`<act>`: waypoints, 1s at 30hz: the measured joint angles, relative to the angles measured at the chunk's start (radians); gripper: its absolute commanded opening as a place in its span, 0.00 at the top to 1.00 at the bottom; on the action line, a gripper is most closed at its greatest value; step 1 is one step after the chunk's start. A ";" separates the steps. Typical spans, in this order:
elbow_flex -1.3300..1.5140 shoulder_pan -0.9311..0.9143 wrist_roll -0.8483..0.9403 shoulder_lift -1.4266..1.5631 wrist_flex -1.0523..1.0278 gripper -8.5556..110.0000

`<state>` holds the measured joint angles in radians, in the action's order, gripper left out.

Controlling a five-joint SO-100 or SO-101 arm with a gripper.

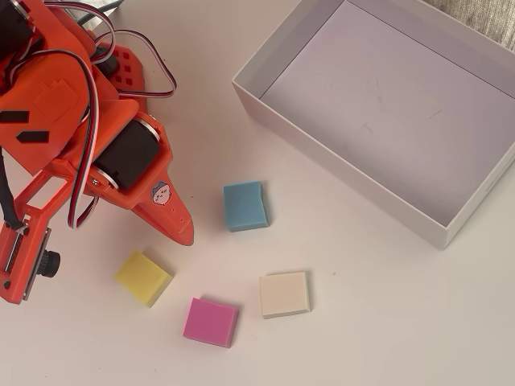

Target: Grasp the yellow cuboid and put it in the bin.

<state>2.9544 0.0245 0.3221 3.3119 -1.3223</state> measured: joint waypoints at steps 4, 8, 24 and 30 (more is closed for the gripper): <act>0.000 0.038 0.015 -0.002 -0.003 1.00; 0.000 0.044 0.018 -0.005 -0.003 1.00; -0.319 0.063 -0.245 -0.308 0.199 0.74; -0.891 0.089 -0.689 -0.741 0.023 0.74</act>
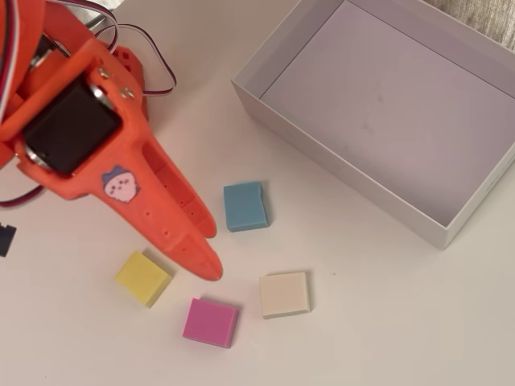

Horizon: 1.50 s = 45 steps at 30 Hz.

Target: Grasp the yellow cuboid and put it in the bin.

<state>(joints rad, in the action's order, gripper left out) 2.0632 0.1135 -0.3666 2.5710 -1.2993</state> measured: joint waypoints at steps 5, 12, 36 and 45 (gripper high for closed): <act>-0.319 0.009 -0.281 -0.282 -0.166 0.72; -0.380 -0.009 -0.365 -0.459 -0.310 0.65; 0.178 -0.367 -0.198 -0.627 -0.158 0.65; 0.241 -0.425 -0.189 -0.670 -0.084 0.69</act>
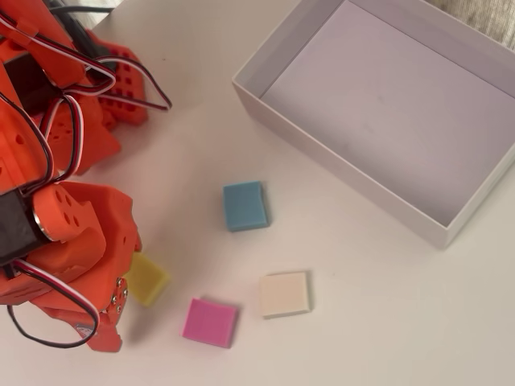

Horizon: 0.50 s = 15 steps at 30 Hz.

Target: Grasp the yellow cuboid and put it in the bin.

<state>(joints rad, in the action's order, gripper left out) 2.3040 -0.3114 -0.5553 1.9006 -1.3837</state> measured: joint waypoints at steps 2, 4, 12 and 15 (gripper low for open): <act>0.015 -0.003 0.000 -0.011 0.014 0.70; 0.020 -0.005 0.000 -0.018 0.028 0.70; 0.028 0.014 0.006 -0.069 0.071 0.73; 0.037 0.015 0.012 -0.077 0.104 0.77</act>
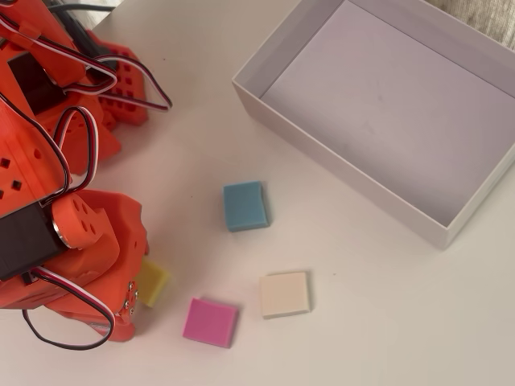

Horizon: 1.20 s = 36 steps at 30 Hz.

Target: Grasp the yellow cuboid and put it in the bin.

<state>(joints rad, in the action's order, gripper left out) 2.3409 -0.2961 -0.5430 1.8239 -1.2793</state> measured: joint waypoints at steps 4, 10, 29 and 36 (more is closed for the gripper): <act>0.003 0.011 0.005 -0.009 0.008 0.91; 0.009 0.011 0.008 -0.012 0.017 1.00; -0.448 0.129 0.164 0.071 -0.069 1.00; -0.689 0.393 0.327 0.147 -0.094 1.00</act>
<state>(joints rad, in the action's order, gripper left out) 1.6521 0.0966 -0.2163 1.9712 -1.3729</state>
